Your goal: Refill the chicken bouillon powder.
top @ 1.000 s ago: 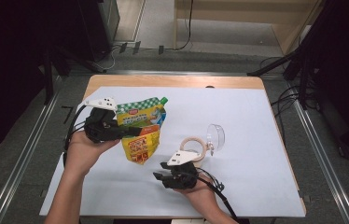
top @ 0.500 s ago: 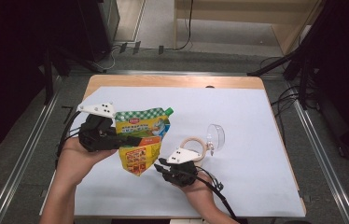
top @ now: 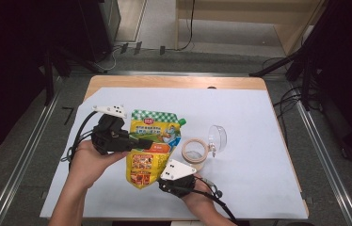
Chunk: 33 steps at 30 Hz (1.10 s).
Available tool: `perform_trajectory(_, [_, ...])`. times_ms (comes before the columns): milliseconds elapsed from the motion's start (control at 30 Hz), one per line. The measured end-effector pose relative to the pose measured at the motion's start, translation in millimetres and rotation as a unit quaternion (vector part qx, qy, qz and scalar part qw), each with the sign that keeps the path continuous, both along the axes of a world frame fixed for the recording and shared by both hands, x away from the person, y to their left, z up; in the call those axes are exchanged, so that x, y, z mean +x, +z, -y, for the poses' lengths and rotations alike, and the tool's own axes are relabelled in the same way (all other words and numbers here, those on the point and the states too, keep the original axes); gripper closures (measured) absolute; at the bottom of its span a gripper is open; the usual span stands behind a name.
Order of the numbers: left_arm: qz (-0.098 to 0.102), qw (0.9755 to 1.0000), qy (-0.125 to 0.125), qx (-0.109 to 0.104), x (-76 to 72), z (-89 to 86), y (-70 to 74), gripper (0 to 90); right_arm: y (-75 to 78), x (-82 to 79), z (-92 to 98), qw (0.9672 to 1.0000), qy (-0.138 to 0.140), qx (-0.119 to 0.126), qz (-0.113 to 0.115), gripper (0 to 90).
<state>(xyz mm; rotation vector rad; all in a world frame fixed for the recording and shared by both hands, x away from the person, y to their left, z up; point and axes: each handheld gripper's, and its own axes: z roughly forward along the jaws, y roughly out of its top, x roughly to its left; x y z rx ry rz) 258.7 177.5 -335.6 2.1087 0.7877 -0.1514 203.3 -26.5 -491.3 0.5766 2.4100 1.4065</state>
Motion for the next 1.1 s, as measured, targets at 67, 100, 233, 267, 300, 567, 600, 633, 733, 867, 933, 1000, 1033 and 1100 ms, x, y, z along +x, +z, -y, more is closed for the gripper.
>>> perform_trajectory(67, [0.004, 0.9999, 0.009, 0.006, -0.2, 2.5, -0.6, 86.2, 1.3, -2.0, -1.1, 0.9999, 0.006, 0.005, -0.006, 68.2])
perform_trajectory(100, [0.005, 0.9999, 0.013, 0.006, -0.1, 3.5, -1.1, 85.0, 1.9, -2.3, -1.2, 0.9999, 0.009, 0.006, -0.010, 68.2])
perform_trajectory(233, [0.004, 0.9998, 0.017, 0.011, 0.5, 9.4, -4.4, 83.1, 5.0, -4.0, -2.2, 0.9993, 0.021, 0.011, -0.028, 68.2])
perform_trajectory(267, [0.002, 0.9998, 0.018, 0.011, 1.1, 11.2, -5.3, 82.7, 5.4, -5.6, -3.0, 0.9992, 0.025, 0.011, -0.028, 68.2])
perform_trajectory(300, [0.000, 0.9998, 0.018, 0.012, 1.3, 12.4, -5.9, 82.4, 6.1, -8.0, -4.0, 0.9991, 0.029, 0.013, -0.029, 68.1])
perform_trajectory(567, [-0.011, 0.9996, 0.017, 0.021, 4.2, 24.5, -13.8, 79.8, 8.9, -15.8, -7.2, 0.9970, 0.050, 0.026, -0.054, 67.6])
perform_trajectory(600, [-0.013, 0.9995, 0.019, 0.023, 4.6, 26.2, -14.7, 79.2, 9.1, -16.0, -7.3, 0.9966, 0.053, 0.028, -0.057, 67.5])
perform_trajectory(633, [-0.013, 0.9995, 0.018, 0.024, 5.3, 28.1, -16.0, 78.6, 9.6, -16.3, -7.5, 0.9963, 0.054, 0.030, -0.060, 67.4])
perform_trajectory(733, [-0.016, 0.9992, 0.019, 0.032, 6.4, 34.8, -19.9, 76.6, 11.8, -17.0, -7.4, 0.9953, 0.060, 0.036, -0.067, 67.1])
perform_trajectory(867, [-0.039, 0.9979, 0.020, 0.047, 9.1, 42.6, -24.5, 76.8, 16.2, -20.1, -8.1, 0.9939, 0.072, 0.042, -0.072, 67.2])
perform_trajectory(933, [-0.049, 0.9970, 0.024, 0.056, 10.0, 44.2, -24.4, 78.2, 17.1, -21.3, -8.4, 0.9940, 0.074, 0.036, -0.072, 67.5])
perform_trajectory(1000, [-0.053, 0.9965, 0.026, 0.060, 11.1, 45.9, -24.0, 78.1, 17.4, -21.4, -8.0, 0.9929, 0.079, 0.042, -0.079, 67.7])
perform_trajectory(1033, [-0.057, 0.9960, 0.031, 0.062, 12.1, 46.8, -23.8, 77.6, 18.0, -21.0, -8.0, 0.9929, 0.078, 0.043, -0.079, 67.6])
perform_trajectory(1100, [-0.061, 0.9954, 0.035, 0.065, 14.3, 49.8, -23.9, 77.4, 19.6, -19.1, -7.6, 0.9921, 0.081, 0.044, -0.085, 67.4])
